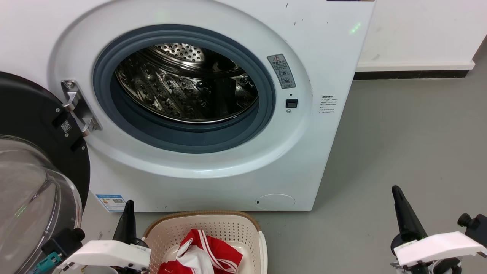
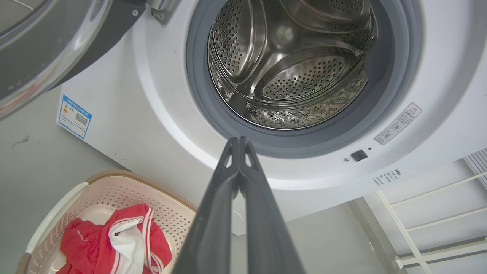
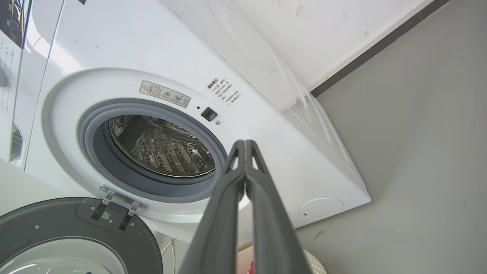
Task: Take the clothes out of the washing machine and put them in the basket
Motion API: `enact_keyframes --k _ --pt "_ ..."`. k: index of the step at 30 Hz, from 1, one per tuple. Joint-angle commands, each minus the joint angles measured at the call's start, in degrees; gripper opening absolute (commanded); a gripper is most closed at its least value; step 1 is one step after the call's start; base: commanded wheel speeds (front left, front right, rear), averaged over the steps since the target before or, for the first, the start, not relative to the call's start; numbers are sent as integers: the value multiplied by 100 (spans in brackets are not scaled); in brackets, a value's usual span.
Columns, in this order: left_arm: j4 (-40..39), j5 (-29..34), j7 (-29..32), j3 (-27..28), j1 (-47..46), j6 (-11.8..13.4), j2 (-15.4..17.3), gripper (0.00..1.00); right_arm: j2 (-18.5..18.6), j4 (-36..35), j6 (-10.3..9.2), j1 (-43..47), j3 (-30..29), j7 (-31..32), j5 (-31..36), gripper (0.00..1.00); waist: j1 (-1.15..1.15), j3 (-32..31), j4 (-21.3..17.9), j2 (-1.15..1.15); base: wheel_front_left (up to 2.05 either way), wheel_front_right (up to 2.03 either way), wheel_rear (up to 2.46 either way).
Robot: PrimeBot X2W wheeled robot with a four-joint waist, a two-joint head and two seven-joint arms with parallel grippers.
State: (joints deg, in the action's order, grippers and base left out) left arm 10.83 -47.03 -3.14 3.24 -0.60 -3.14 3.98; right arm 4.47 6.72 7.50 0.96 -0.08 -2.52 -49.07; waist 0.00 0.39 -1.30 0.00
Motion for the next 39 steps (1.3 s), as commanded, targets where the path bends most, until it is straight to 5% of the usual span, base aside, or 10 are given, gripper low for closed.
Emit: enact_keyframes --k 1,39 --pt "-39 -206 33 35 -170 -41 9 0 46 -21 0 -198 -21 22 -223 0 0 0 3 0 0 0 0" --pt "162 -2573 552 205 -402 -263 -56 0 54 381 0 -493 -207 382 -2604 0 0 -10 61 0 0 0 0"
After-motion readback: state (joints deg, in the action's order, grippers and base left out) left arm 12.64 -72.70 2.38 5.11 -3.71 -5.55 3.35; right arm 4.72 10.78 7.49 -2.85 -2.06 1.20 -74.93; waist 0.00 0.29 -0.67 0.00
